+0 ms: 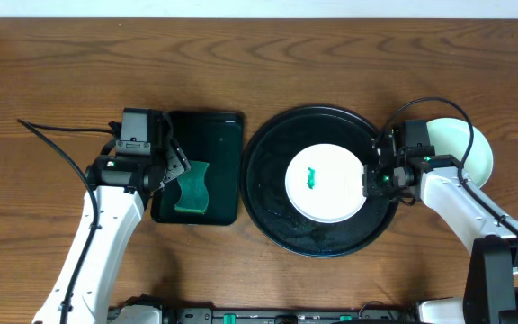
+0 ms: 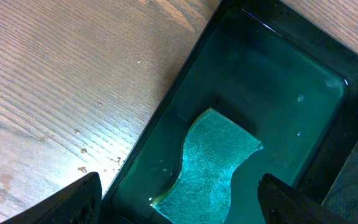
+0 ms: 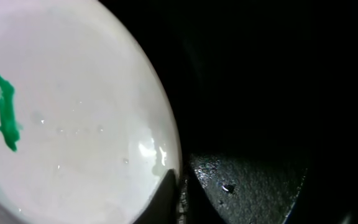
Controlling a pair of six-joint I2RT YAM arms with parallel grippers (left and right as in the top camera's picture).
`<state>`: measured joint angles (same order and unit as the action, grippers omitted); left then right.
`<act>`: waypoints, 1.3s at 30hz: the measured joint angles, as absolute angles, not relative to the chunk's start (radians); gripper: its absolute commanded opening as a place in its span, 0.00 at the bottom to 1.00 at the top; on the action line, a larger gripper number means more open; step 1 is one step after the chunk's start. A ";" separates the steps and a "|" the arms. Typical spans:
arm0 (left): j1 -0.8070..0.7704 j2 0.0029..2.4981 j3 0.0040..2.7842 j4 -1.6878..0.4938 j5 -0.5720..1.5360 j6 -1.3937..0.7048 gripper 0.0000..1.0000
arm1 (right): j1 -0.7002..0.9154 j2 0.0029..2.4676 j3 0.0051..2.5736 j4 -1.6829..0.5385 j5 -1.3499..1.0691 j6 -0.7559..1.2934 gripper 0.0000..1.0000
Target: Clean dirty plates on tray and stack at the side
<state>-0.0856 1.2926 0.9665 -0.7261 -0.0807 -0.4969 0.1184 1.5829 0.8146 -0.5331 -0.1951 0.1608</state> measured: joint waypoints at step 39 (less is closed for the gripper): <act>-0.086 1.293 0.966 -0.726 -0.081 -0.497 0.80 | 0.119 1.560 0.768 -0.450 -0.189 0.179 0.09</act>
